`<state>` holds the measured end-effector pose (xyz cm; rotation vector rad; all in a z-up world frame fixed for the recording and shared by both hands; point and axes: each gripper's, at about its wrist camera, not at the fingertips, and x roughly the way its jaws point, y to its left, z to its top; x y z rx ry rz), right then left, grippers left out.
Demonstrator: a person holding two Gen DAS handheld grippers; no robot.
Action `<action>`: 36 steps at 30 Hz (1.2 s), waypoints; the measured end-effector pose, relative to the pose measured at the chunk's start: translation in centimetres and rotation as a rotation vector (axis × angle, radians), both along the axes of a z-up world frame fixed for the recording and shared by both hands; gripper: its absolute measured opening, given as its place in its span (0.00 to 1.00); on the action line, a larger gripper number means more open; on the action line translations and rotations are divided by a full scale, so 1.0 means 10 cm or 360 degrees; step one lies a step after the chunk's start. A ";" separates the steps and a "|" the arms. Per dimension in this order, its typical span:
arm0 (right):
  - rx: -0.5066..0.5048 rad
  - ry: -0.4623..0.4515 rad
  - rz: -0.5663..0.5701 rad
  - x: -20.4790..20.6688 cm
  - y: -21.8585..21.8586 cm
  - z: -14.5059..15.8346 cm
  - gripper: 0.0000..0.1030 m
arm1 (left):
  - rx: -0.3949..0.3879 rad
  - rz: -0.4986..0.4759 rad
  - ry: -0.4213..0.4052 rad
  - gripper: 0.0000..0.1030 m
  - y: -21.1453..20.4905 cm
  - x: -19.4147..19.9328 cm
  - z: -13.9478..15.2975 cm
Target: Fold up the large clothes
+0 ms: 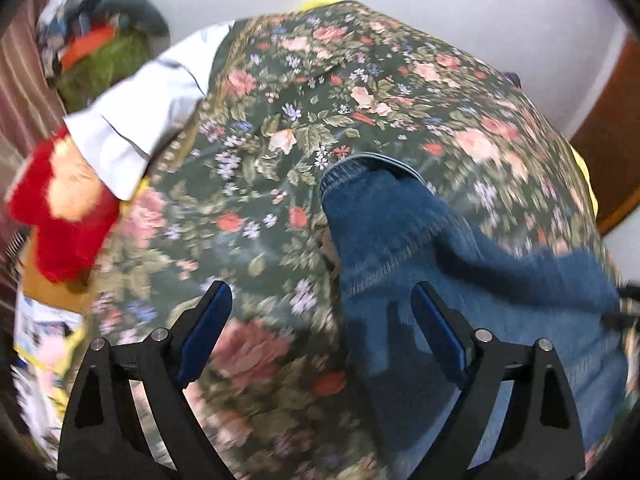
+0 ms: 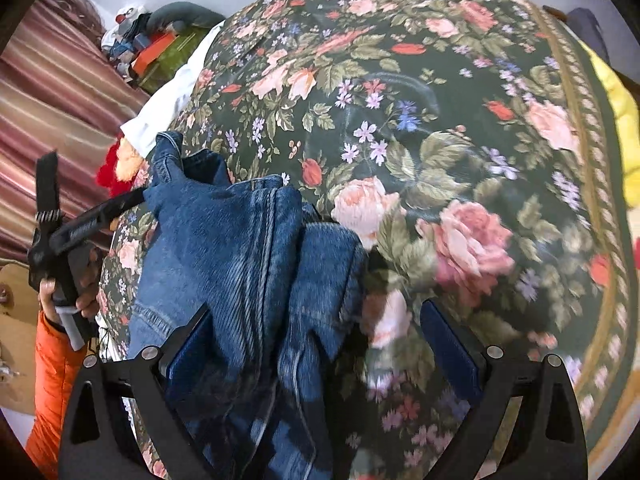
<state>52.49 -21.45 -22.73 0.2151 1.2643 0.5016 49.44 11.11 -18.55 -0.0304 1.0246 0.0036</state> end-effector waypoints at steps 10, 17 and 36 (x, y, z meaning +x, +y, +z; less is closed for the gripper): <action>0.0001 -0.0092 0.0007 -0.31 -0.03 0.57 0.95 | -0.0090 -0.0198 -0.0074 0.89 -0.17 -0.81 0.08; -0.0005 -0.0023 0.0132 -0.38 0.26 0.34 0.96 | -0.0527 -0.0081 0.0116 0.90 -0.14 -0.84 -0.38; 0.0191 0.0249 0.0276 -0.06 0.60 -0.44 0.89 | -0.0962 -0.0041 0.0234 0.88 -0.32 -0.40 -0.82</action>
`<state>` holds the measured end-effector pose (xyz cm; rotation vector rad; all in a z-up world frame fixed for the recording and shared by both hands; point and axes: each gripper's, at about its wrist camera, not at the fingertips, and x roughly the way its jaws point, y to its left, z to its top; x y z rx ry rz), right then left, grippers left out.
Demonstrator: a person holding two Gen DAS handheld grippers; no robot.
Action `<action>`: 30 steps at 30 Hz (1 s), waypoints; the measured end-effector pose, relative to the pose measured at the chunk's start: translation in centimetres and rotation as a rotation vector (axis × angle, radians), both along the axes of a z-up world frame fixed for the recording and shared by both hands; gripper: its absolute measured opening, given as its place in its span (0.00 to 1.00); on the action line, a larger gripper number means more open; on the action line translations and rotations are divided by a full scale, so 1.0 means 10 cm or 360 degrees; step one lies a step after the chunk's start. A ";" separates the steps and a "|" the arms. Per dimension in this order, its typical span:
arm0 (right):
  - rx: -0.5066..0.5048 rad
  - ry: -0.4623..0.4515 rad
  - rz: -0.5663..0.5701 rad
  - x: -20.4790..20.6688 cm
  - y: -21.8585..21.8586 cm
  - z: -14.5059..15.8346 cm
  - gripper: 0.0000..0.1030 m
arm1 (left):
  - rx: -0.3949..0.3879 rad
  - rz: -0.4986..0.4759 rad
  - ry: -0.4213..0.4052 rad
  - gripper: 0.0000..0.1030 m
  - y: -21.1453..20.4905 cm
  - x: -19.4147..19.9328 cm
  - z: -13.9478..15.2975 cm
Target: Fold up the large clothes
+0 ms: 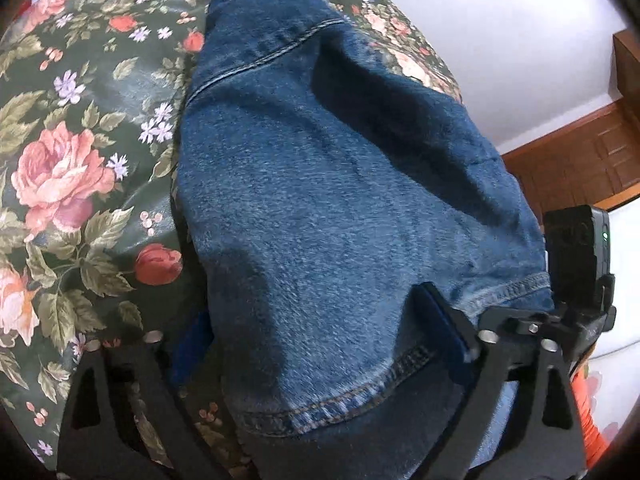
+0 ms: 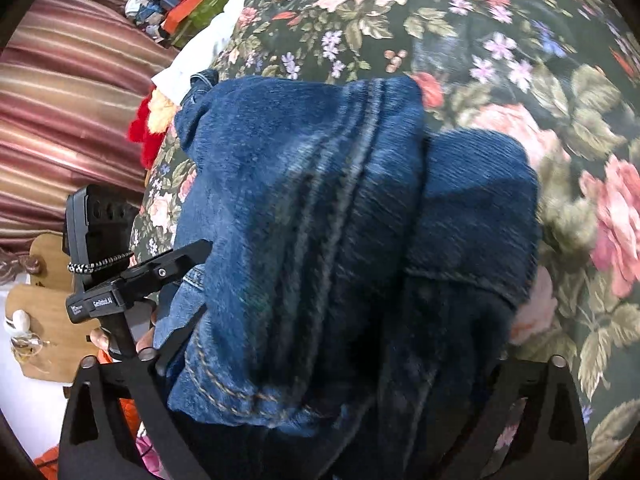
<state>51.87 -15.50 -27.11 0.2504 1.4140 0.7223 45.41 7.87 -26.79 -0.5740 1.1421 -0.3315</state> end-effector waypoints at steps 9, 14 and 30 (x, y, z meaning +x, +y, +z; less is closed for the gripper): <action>0.0041 -0.0028 -0.0046 -0.11 -0.01 0.15 0.57 | 0.0100 -0.0091 -0.0136 0.58 -0.06 -0.09 0.43; -0.0006 -0.0156 -0.0038 -0.29 0.06 0.46 0.50 | 0.0155 -0.0118 -0.0264 0.52 -0.07 -0.26 0.81; 0.0088 -0.0483 -0.0019 -0.75 0.53 1.68 0.48 | 0.0252 -0.0007 -0.0554 0.51 0.62 -0.87 1.92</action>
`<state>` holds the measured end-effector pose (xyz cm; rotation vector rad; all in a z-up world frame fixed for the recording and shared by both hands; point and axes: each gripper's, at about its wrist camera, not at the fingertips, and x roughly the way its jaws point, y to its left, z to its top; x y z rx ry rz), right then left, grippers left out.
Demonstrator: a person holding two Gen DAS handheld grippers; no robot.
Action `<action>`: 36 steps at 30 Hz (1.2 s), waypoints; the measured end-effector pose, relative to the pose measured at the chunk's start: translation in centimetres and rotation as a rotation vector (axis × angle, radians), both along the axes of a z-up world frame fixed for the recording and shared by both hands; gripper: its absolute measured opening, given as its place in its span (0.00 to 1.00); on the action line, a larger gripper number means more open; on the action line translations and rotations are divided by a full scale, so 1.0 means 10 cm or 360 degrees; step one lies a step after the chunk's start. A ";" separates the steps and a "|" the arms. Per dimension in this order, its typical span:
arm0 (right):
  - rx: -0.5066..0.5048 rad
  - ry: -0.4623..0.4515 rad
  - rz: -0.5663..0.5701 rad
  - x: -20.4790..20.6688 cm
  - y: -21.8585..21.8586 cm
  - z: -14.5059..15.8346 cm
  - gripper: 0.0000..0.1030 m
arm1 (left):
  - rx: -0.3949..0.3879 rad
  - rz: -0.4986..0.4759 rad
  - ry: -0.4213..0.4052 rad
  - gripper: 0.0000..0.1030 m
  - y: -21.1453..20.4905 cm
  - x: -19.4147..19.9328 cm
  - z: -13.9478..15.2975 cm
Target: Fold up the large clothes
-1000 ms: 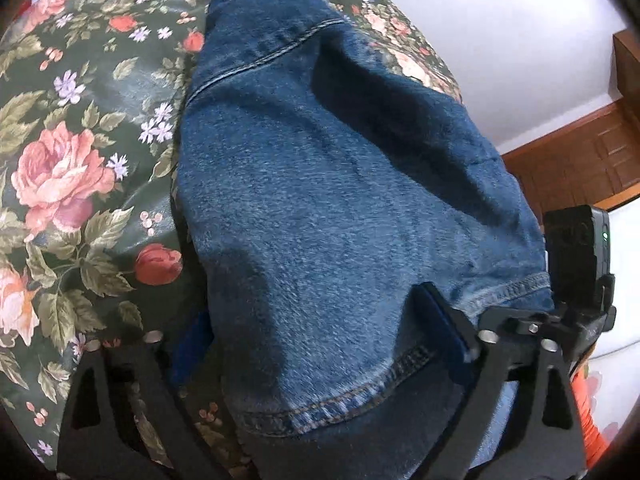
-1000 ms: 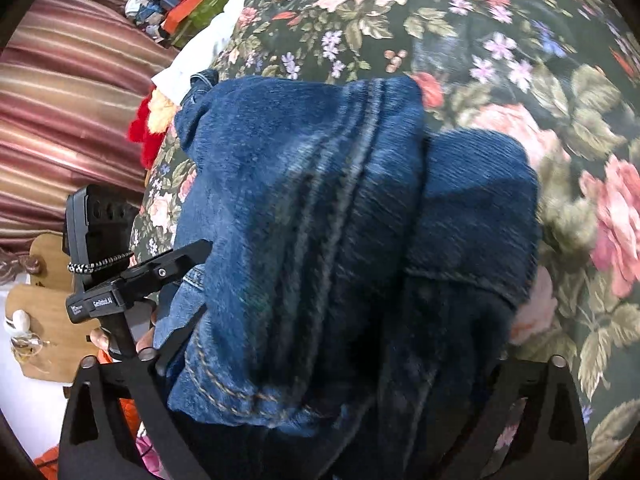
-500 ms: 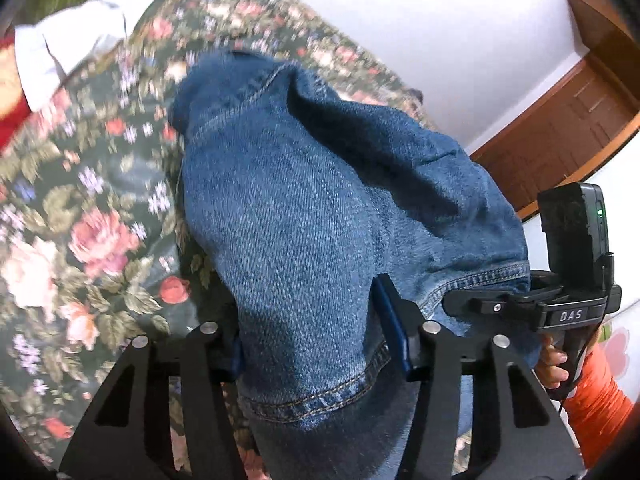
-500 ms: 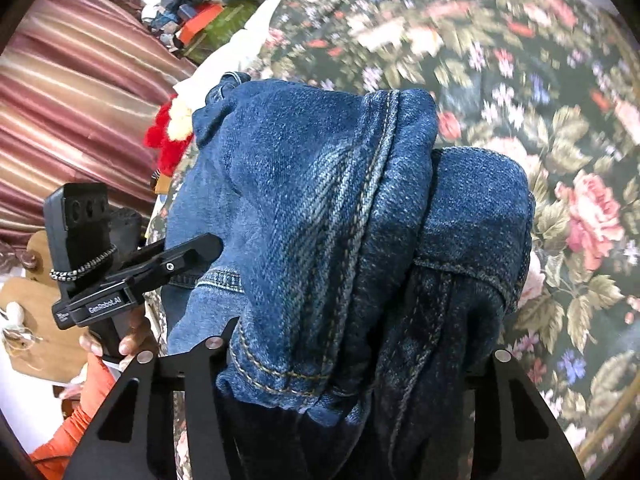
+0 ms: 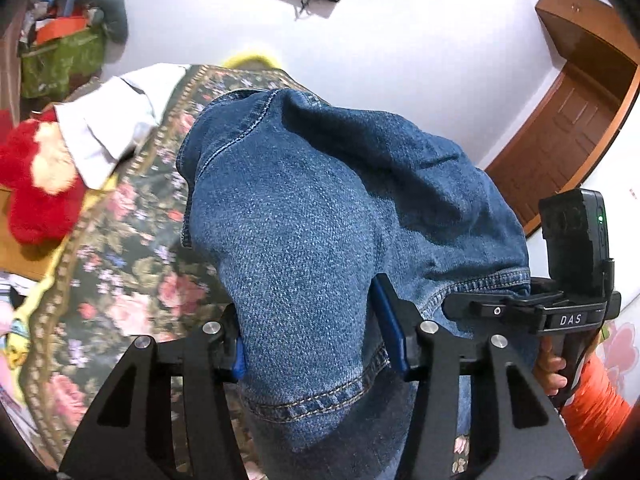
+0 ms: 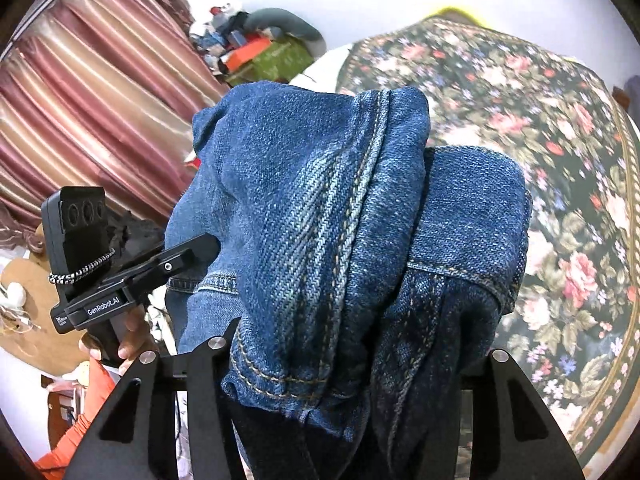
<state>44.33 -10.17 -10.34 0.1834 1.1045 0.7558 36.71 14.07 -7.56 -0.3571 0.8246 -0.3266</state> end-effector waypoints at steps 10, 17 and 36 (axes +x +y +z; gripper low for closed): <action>0.0111 0.0170 0.0082 -0.04 0.71 -0.37 0.48 | 0.0088 0.0148 0.0180 0.51 0.59 -0.22 -0.33; 0.0047 0.0429 0.0146 0.04 1.09 -1.23 0.48 | 0.0143 0.0196 0.0410 0.51 0.74 -0.17 -1.16; -0.0258 0.0266 0.0165 0.16 0.65 -1.25 0.67 | 0.0816 0.0241 0.0098 0.59 0.43 -0.34 -1.06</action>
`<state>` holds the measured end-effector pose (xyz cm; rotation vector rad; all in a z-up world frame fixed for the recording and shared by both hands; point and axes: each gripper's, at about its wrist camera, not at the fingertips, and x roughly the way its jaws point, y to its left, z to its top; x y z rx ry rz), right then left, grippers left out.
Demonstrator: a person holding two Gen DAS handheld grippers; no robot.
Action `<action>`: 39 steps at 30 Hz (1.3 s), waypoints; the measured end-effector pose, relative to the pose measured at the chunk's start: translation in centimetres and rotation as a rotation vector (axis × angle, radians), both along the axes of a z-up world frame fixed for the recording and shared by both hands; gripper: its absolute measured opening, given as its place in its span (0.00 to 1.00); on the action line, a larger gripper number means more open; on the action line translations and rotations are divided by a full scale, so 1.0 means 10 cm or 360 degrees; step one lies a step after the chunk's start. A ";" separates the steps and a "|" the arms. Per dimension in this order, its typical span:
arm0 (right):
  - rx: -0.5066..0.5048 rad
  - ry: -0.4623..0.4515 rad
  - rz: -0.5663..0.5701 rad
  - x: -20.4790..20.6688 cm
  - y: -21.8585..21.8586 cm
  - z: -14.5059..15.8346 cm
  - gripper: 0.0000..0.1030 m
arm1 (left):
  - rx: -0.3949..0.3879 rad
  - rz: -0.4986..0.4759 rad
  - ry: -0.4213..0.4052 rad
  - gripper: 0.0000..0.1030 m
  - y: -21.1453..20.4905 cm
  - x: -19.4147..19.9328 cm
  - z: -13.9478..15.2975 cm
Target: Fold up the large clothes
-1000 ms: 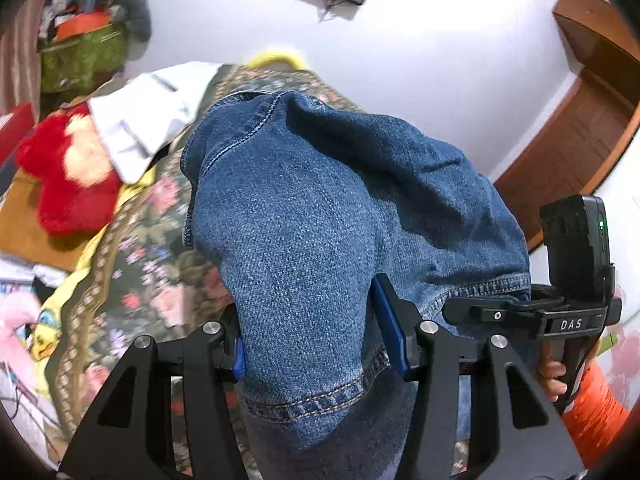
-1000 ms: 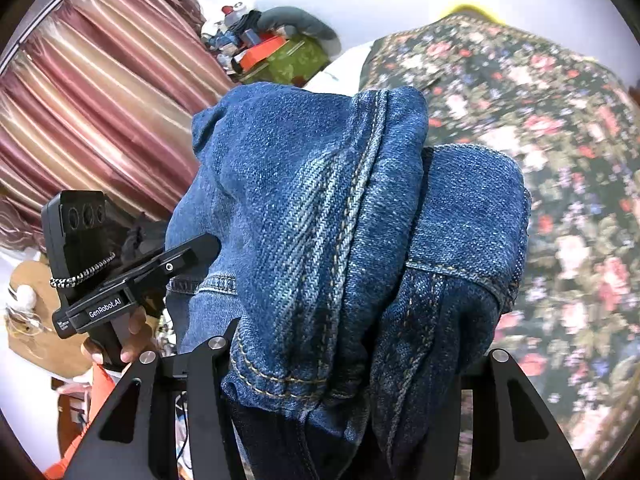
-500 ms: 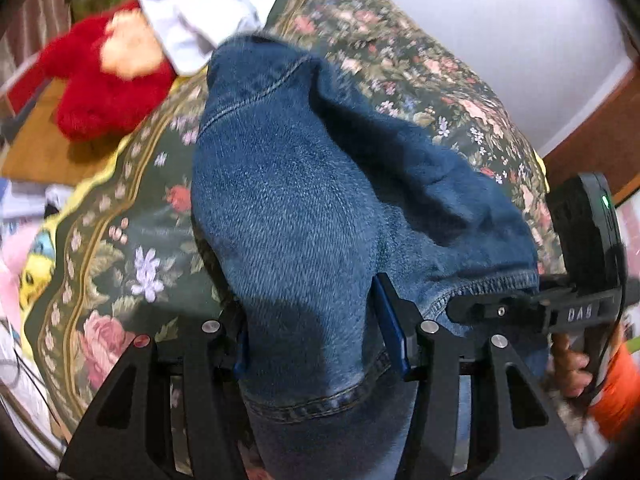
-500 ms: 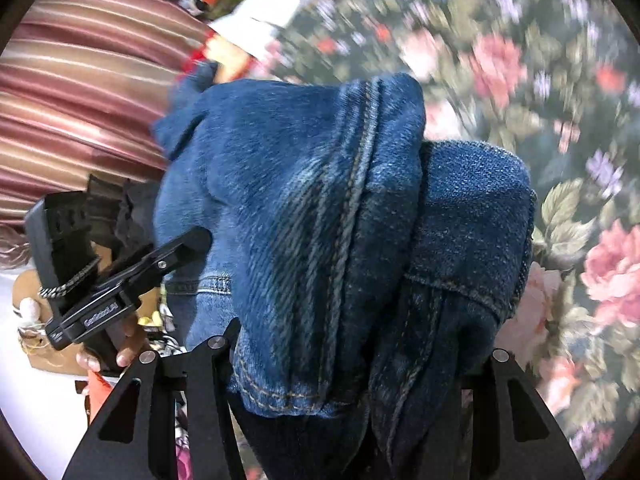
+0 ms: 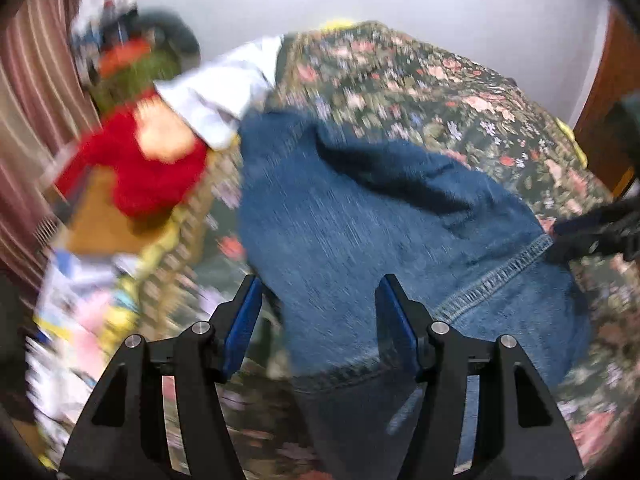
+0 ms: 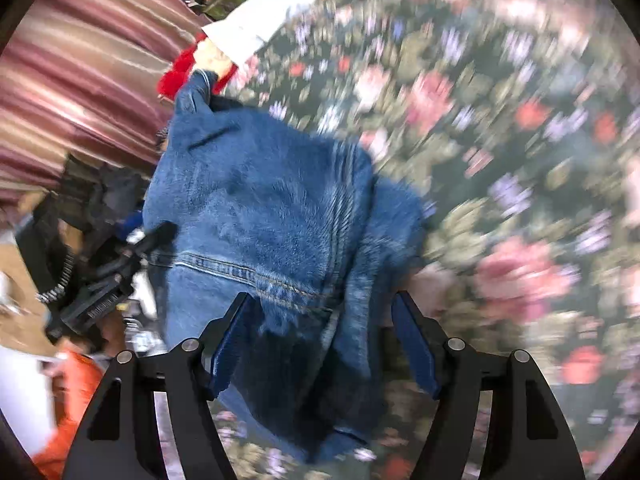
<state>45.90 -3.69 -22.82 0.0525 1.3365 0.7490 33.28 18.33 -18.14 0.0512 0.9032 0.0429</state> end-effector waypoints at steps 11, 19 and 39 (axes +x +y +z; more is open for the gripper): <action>-0.0071 -0.0517 0.0024 0.01 0.37 0.44 0.67 | 0.0018 0.0011 0.0034 0.63 0.01 0.78 0.07; -0.0176 -0.0459 0.0107 0.10 0.41 -0.20 0.74 | 0.0154 0.0076 0.0113 0.66 -0.18 1.15 -0.30; -0.0201 -0.0354 0.0081 -0.47 -0.01 -0.10 0.79 | 0.0095 -0.0058 0.0122 0.73 -0.44 -0.29 -0.14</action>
